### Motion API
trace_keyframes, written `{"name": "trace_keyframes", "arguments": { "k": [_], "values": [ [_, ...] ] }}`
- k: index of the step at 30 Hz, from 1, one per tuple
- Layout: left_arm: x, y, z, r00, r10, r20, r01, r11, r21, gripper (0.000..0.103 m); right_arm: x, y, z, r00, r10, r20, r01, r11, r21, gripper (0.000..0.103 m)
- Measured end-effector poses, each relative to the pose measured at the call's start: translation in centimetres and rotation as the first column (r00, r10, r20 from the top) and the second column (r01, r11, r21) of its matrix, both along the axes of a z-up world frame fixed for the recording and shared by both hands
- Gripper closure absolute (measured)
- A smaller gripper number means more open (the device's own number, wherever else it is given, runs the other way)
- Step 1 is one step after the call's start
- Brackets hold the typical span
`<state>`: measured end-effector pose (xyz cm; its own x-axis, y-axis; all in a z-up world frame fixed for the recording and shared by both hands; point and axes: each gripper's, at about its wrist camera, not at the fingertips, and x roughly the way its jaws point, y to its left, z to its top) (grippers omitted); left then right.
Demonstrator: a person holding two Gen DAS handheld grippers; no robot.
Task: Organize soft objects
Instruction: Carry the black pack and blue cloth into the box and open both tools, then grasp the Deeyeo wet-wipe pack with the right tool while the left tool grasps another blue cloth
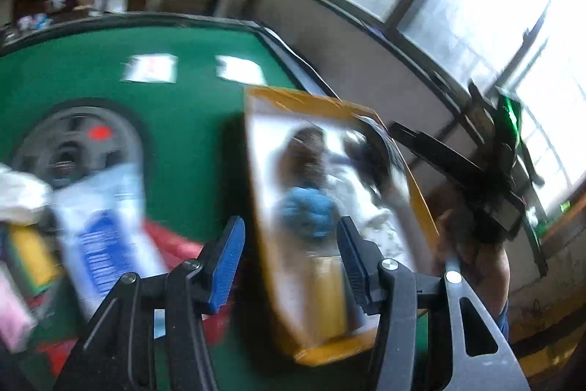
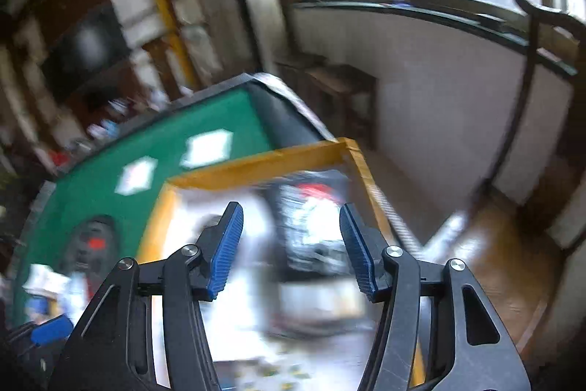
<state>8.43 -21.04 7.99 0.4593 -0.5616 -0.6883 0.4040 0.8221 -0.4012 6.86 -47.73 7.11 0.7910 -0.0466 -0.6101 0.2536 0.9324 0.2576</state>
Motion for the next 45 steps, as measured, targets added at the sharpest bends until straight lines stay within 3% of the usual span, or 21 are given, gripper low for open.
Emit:
{"name": "trace_keyframes", "arguments": {
  "k": [6,10,11,15,17,22,25,26,27,29,30,31,32,33,34,35,37,40,45],
  "values": [
    [-1.9,9.7,1.6,0.987,0.155,0.044,-0.155,0.988,-0.004,0.050,-1.2,2.0,1.0,0.990,0.090,0.105,-0.093,0.995,0.025,0.048],
    [-2.8,16.5,1.6,0.958,0.275,0.076,-0.279,0.959,0.045,0.048,-1.2,3.1,0.7,0.986,0.123,0.110,-0.125,0.992,0.018,0.048],
    [-2.8,18.1,1.3,0.948,0.308,0.082,-0.313,0.947,0.066,0.046,-1.3,3.2,0.6,0.986,0.126,0.111,-0.129,0.992,0.017,0.048],
    [-2.1,23.6,-0.8,0.883,0.458,0.104,-0.469,0.853,0.228,0.046,-1.1,3.7,0.3,0.985,0.132,0.109,-0.134,0.991,0.015,0.048],
    [-1.4,25.2,-2.1,0.871,0.484,0.081,-0.487,0.831,0.270,0.046,-0.9,3.8,0.2,0.985,0.139,0.105,-0.141,0.990,0.013,0.048],
    [0.7,26.8,-5.7,0.866,0.499,0.016,-0.479,0.822,0.309,0.046,-0.7,4.6,0.1,0.982,0.162,0.102,-0.162,0.987,-0.002,0.048],
    [1.6,26.6,-7.0,0.865,0.502,0.016,-0.479,0.814,0.329,0.047,-0.8,5.6,0.2,0.974,0.196,0.112,-0.196,0.980,-0.012,0.048],
    [1.8,26.6,-7.3,0.865,0.502,0.029,-0.482,0.811,0.333,0.053,-0.8,6.0,0.2,0.969,0.218,0.114,-0.218,0.976,-0.010,0.048],
    [1.9,26.5,-7.7,0.861,0.507,0.051,-0.492,0.802,0.339,0.067,-0.8,6.5,0.2,0.963,0.243,0.114,-0.245,0.970,-0.001,0.048],
    [2.1,26.7,-8.3,0.856,0.514,0.051,-0.497,0.793,0.352,0.070,-0.8,7.8,0.0,0.949,0.298,0.107,-0.301,0.953,0.019,0.048],
    [2.1,26.7,-8.3,0.859,0.510,0.042,-0.493,0.804,0.333,0.071,-0.7,8.9,-0.2,0.937,0.337,0.089,-0.341,0.940,0.026,0.048],
    [1.8,26.9,-8.1,0.853,0.519,0.054,-0.506,0.799,0.325,0.072,-0.7,9.8,-0.3,0.929,0.361,0.075,-0.364,0.931,0.027,0.048],
    [1.7,27.0,-7.8,0.848,0.526,0.073,-0.517,0.788,0.333,0.072,-0.8,11.4,-0.4,0.913,0.405,0.055,-0.407,0.913,0.032,0.048],
    [1.2,27.3,-7.5,0.834,0.540,0.112,-0.541,0.762,0.357,0.073,-0.8,12.4,-0.5,0.902,0.430,0.045,-0.432,0.901,0.040,0.048],
    [1.0,27.5,-7.3,0.823,0.553,0.133,-0.559,0.745,0.363,0.073,-0.9,13.8,-0.7,0.884,0.467,0.032,-0.468,0.882,0.058,0.043],
    [0.8,27.9,-7.1,0.811,0.568,0.142,-0.577,0.736,0.353,0.073,-0.8,15.4,-0.9,0.866,0.500,0.012,-0.500,0.862,0.081,0.031],
    [0.8,28.6,-7.1,0.799,0.587,0.133,-0.595,0.737,0.322,0.073,-0.9,18.4,-1.5,0.848,0.530,-0.016,-0.527,0.845,0.096,0.023],
    [0.5,28.9,-7.0,0.791,0.597,0.136,-0.607,0.735,0.303,0.072,-0.5,22.3,-2.5,0.822,0.561,-0.093,-0.561,0.827,0.035,0.023],
    [0.2,28.9,-6.5,0.795,0.593,0.131,-0.604,0.751,0.265,0.072,1.0,26.7,-5.2,0.826,0.511,-0.238,-0.543,0.835,-0.091,0.023]
  ]
}}
